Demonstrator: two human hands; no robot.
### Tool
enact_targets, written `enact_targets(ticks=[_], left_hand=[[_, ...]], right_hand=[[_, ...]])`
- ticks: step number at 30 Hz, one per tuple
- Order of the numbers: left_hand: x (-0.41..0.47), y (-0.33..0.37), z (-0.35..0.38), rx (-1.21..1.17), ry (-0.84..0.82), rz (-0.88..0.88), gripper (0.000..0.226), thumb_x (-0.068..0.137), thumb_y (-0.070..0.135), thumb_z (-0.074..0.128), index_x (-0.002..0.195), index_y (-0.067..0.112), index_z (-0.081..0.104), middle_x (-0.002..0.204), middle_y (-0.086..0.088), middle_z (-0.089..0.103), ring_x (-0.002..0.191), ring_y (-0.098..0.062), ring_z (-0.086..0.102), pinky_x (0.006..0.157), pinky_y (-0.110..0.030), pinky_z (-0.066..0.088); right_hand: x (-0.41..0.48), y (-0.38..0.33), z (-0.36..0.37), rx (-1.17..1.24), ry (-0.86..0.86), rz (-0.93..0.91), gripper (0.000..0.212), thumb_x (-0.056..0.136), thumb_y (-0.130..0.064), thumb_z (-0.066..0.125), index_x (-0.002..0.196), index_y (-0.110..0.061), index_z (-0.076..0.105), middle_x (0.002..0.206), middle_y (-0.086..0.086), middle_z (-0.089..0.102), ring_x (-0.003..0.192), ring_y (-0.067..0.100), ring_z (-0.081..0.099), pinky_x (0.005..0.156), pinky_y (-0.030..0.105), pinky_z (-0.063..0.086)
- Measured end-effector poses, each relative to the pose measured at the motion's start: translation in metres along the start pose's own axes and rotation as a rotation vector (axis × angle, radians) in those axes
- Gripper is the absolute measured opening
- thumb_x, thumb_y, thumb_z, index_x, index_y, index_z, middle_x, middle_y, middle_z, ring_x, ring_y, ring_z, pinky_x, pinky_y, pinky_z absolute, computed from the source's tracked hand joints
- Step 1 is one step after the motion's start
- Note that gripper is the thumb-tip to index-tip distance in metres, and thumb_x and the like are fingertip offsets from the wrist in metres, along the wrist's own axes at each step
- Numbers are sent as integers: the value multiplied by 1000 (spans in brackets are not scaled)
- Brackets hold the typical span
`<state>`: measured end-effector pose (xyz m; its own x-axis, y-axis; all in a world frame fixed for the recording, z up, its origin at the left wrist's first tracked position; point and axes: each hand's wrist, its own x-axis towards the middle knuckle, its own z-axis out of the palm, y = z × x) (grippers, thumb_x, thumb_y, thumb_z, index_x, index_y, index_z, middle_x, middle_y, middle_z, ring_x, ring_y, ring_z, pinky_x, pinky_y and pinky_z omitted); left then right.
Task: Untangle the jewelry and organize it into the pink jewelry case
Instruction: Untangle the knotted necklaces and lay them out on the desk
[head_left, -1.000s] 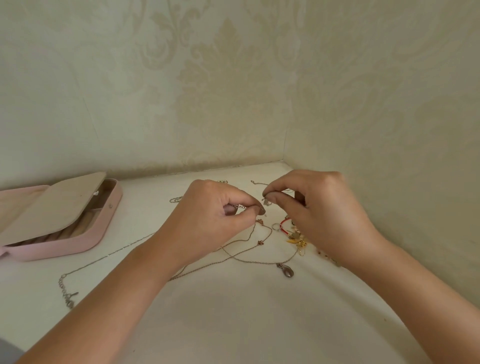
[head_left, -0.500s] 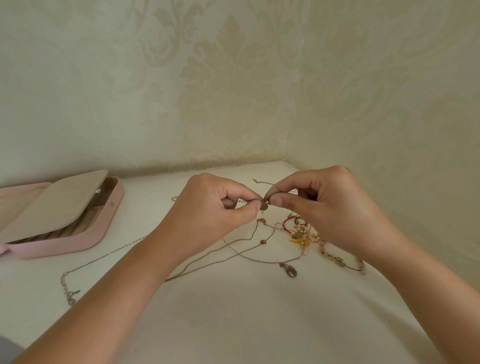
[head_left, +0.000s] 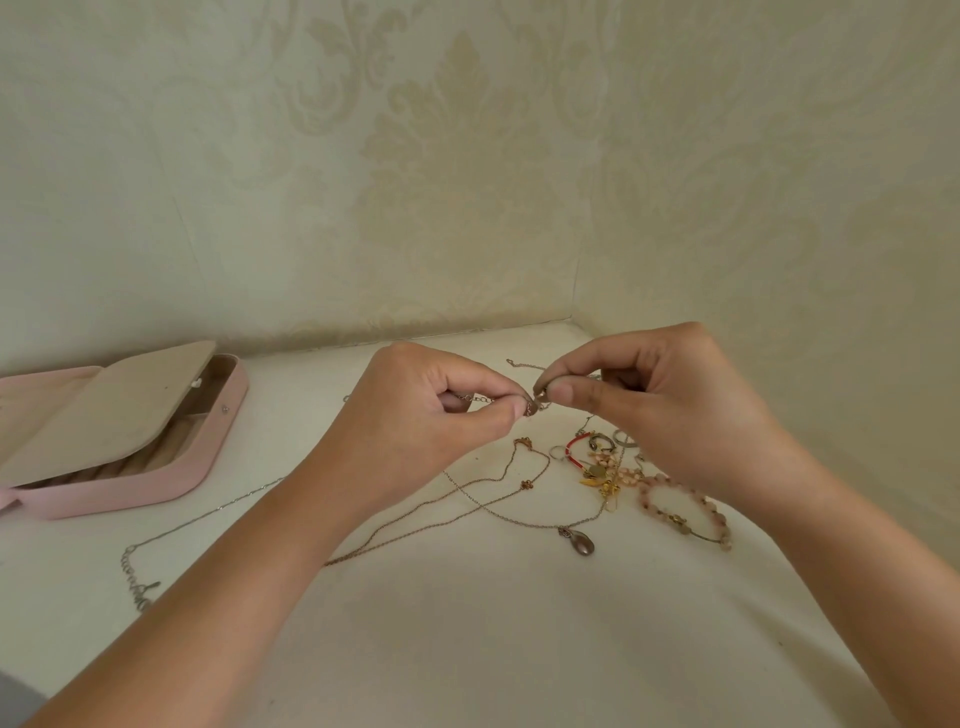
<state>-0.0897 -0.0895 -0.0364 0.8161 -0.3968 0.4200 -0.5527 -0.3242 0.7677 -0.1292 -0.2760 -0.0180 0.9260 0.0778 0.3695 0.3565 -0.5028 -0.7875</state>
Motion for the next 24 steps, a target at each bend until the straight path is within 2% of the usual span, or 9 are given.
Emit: enact_targets(ticks=[1, 4, 7, 12, 17, 21, 22, 24], left_hand=[[0, 0, 0, -4, 3, 5, 11, 78, 29, 71, 73, 37, 76, 47, -15, 35, 40, -11, 19, 43, -11, 21], [-1, 0, 1, -18, 9, 6, 13, 78, 26, 72, 71, 37, 76, 41, 2, 28, 39, -11, 19, 42, -10, 20], [0, 0, 2, -20, 10, 2, 14, 78, 26, 72, 70, 37, 75, 39, 6, 26, 39, -10, 19, 42, -10, 20], [0, 1, 3, -37, 26, -12, 15, 78, 23, 71, 69, 34, 76, 50, -23, 41, 40, -11, 20, 42, -11, 20], [0, 1, 7, -42, 52, -11, 15, 78, 22, 71, 68, 33, 76, 50, -19, 34, 43, -12, 19, 46, -16, 22], [-1, -1, 8, -50, 59, 4, 16, 79, 21, 71, 69, 33, 76, 44, -2, 25, 42, -12, 18, 45, -17, 21], [-1, -2, 8, -46, 57, 11, 16, 79, 22, 71, 69, 34, 76, 43, -5, 28, 43, -12, 18, 45, -18, 21], [-1, -2, 8, -20, 51, 38, 13, 78, 26, 73, 73, 37, 75, 51, -21, 41, 45, -13, 20, 48, -22, 24]], right_hand=[[0, 0, 0, -1, -6, 0, 9, 83, -19, 72, 76, -23, 76, 46, 0, 30, 37, 8, 21, 38, 13, 21], [-1, 0, 2, -22, -13, -17, 12, 84, -20, 71, 75, -26, 76, 46, 0, 30, 38, 8, 22, 38, 13, 22], [-2, -1, 4, -36, -4, -31, 12, 84, -21, 71, 74, -26, 76, 45, 0, 31, 37, 8, 25, 38, 12, 23], [-3, -1, 6, -66, 12, -40, 11, 84, -20, 70, 76, -25, 76, 40, -9, 33, 35, 7, 31, 39, 9, 24], [-3, 0, 10, -189, 64, -94, 9, 85, -17, 71, 80, -22, 76, 37, -11, 40, 35, 6, 39, 41, 8, 27], [-4, 0, 9, -213, 83, -108, 9, 85, -16, 70, 81, -20, 77, 38, -13, 42, 35, 6, 41, 41, 8, 28], [-4, 0, 8, -201, 80, -102, 9, 85, -16, 70, 81, -21, 77, 37, -12, 42, 35, 6, 40, 41, 8, 27], [-4, -1, 8, -175, 73, -83, 9, 85, -16, 70, 80, -22, 76, 36, -11, 40, 33, 7, 38, 40, 7, 26]])
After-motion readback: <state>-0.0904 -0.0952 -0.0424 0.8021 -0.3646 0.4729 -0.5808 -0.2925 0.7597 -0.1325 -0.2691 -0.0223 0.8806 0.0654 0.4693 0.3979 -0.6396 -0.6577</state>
